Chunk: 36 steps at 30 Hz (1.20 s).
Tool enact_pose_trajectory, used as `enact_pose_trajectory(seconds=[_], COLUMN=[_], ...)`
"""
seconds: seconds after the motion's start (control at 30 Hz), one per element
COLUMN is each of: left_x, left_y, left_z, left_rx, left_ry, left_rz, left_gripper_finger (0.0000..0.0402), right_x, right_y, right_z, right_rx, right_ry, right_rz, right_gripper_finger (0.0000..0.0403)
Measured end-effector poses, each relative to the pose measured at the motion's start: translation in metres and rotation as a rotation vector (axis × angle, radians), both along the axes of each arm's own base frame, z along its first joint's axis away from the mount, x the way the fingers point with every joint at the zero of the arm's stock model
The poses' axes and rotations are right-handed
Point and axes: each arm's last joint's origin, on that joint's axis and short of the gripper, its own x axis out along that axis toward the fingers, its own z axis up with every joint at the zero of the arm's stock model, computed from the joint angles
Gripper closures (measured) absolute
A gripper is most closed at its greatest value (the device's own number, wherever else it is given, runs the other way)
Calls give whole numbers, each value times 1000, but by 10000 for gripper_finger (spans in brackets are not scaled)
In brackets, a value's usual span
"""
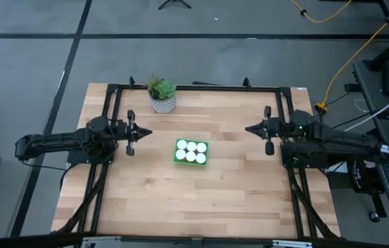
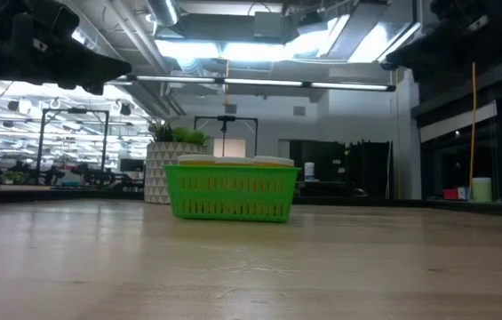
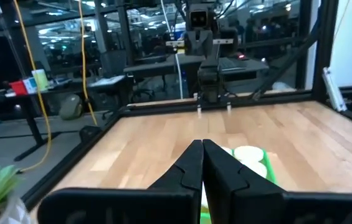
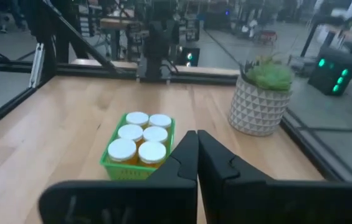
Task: Pick and place pill bottles into a basket
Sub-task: Return to Home Position
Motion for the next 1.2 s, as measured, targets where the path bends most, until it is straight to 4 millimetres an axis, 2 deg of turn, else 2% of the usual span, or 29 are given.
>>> enact_pose_trajectory(seconds=[0.2, 0.37, 0.53, 0.7, 0.97, 1.2], left_x=[0, 0, 0, 0, 0, 0], left_y=[1, 2, 2, 2, 3, 3], left_z=[-3, -3, -4, -13, -13, -13], left_rx=[27, 16, 3, 16, -20, -56], left_ry=[29, 36, 43, 10, 4, -3], left_rz=[40, 56, 61, 79, 88, 109], left_gripper_finger=[399, 399, 400, 400, 399, 399], right_x=[-13, -29, -39, -36, -30, -30], right_y=[3, 6, 9, 8, 7, 7], right_z=[-22, -24, -40, -52, -69, -68], right_rx=[-30, -41, -5, -3, 13, 10], right_ry=[-49, -121, -167, -164, -193, -214], right_rz=[2, 0, -4, -5, -8, -6], right_gripper_finger=[402, 402, 403, 403, 403, 403])
